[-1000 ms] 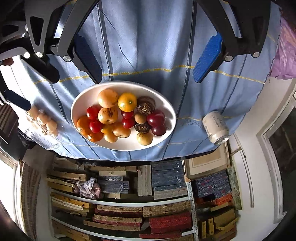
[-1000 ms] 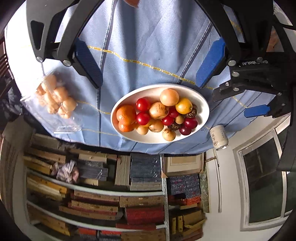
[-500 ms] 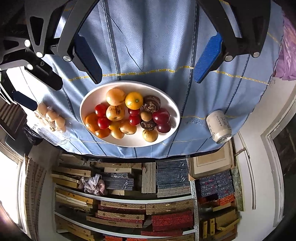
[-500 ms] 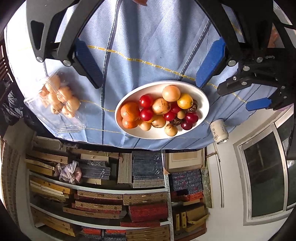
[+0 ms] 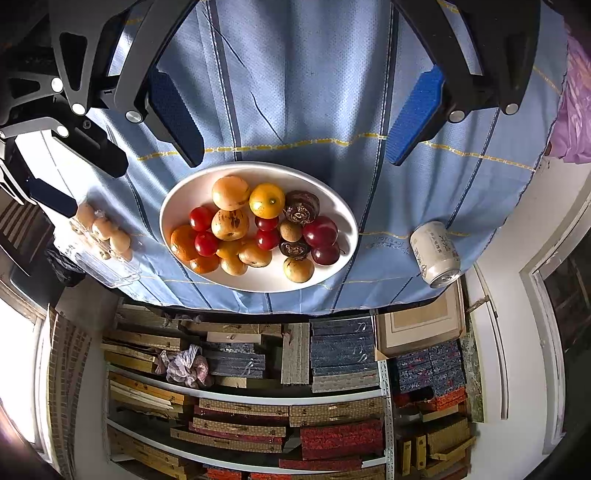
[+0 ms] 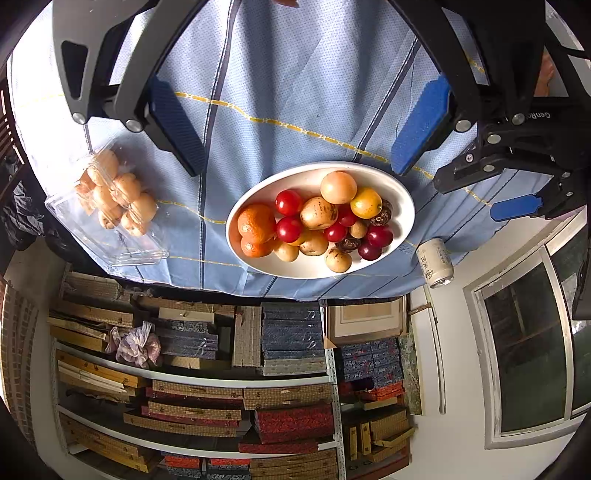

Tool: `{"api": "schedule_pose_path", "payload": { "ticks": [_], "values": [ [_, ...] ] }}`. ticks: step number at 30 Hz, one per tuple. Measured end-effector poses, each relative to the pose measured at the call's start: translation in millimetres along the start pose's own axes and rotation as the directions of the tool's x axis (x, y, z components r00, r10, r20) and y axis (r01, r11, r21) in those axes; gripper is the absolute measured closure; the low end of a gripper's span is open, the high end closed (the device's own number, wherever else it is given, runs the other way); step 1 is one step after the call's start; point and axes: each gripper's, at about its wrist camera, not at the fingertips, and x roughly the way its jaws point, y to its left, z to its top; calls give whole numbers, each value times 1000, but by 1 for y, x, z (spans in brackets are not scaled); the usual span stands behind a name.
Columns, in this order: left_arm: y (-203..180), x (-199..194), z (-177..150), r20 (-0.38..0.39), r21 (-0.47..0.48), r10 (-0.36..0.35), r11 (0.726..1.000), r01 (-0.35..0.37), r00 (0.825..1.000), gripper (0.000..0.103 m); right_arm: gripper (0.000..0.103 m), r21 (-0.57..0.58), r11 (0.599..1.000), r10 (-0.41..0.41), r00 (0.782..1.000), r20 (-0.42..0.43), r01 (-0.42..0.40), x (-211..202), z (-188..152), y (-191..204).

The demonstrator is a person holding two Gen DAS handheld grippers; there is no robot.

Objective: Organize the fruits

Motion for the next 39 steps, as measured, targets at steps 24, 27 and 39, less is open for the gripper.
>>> {"api": "schedule_pose_path", "payload": {
  "ticks": [24, 27, 39],
  "values": [
    [9, -1, 2, -2, -28, 29, 999, -29, 1000, 4, 4, 5, 1000, 5, 1000, -2, -5, 1, 0, 1],
    [10, -1, 2, -4, -32, 27, 999, -27, 1000, 4, 4, 4, 1000, 2, 1000, -3, -2, 2, 0, 1],
    [10, 1, 2, -8, -36, 22, 999, -22, 1000, 4, 4, 4, 1000, 3, 1000, -1, -3, 2, 0, 2]
  ]
}}
